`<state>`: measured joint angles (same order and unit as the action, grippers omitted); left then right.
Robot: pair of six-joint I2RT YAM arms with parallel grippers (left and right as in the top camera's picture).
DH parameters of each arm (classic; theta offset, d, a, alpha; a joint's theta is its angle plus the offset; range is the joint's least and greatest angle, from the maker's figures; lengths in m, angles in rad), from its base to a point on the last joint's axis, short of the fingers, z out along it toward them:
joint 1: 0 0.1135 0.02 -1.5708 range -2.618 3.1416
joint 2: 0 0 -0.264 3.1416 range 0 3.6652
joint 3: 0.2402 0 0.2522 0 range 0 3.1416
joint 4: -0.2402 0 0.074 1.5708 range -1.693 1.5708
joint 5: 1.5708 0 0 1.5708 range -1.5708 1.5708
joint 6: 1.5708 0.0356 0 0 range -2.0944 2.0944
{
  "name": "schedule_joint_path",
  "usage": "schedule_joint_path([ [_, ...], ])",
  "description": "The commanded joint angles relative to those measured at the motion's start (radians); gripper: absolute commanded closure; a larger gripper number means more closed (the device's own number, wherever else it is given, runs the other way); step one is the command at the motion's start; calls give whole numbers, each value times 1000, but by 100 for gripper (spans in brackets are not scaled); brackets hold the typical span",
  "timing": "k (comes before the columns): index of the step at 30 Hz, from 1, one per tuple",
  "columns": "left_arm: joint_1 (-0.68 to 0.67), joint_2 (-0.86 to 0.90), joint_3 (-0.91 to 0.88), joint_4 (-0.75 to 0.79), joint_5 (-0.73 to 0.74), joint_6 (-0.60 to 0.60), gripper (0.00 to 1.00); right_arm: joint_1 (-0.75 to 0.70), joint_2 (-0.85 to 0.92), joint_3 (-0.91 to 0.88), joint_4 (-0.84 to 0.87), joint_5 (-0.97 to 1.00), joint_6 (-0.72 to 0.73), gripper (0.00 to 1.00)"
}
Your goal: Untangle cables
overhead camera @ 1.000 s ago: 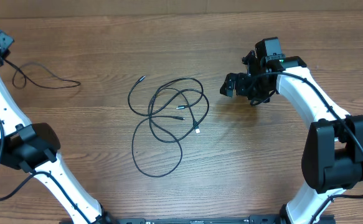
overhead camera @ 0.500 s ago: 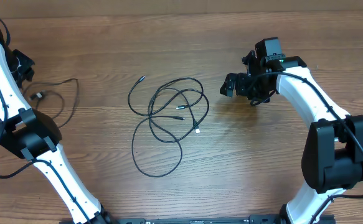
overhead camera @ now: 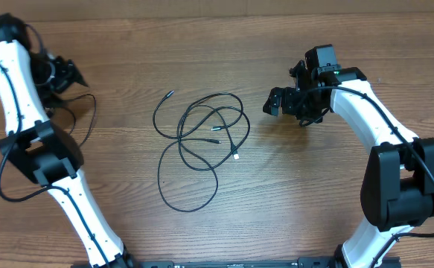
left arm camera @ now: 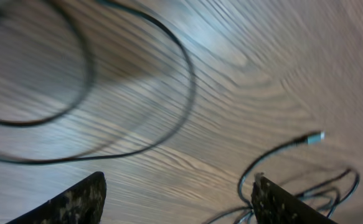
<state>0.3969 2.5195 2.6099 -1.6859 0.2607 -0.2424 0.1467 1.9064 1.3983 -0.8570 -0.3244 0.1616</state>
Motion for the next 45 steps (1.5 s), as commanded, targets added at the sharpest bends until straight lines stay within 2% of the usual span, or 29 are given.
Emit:
schedule_joint_path([
  [1, -77, 10, -48, -4, 55, 57, 25, 3, -25, -4, 3, 10, 2, 0],
  [10, -327, 9, -76, -4, 54, 56, 25, 3, -25, -4, 4, 10, 2, 0],
  [14, -401, 5, -76, -4, 54, 55, 30, 3, -25, -4, 4, 10, 2, 0],
  [23, -547, -61, -80, -4, 55, 25, 30, 3, -25, -4, 4, 10, 2, 0],
  [27, -631, -147, -171, -4, 25, 25, 31, 3, -25, -4, 4, 10, 2, 0],
  [31, -691, -278, -319, -4, -95, 5, 30, 3, -25, -4, 4, 10, 2, 0],
  [37, -733, -364, -456, 5, -114, -13, 29, 3, -25, -4, 4, 10, 2, 0],
  [45, -782, -364, -695, 212, -72, -27, 30, 3, -25, -4, 4, 10, 2, 0],
])
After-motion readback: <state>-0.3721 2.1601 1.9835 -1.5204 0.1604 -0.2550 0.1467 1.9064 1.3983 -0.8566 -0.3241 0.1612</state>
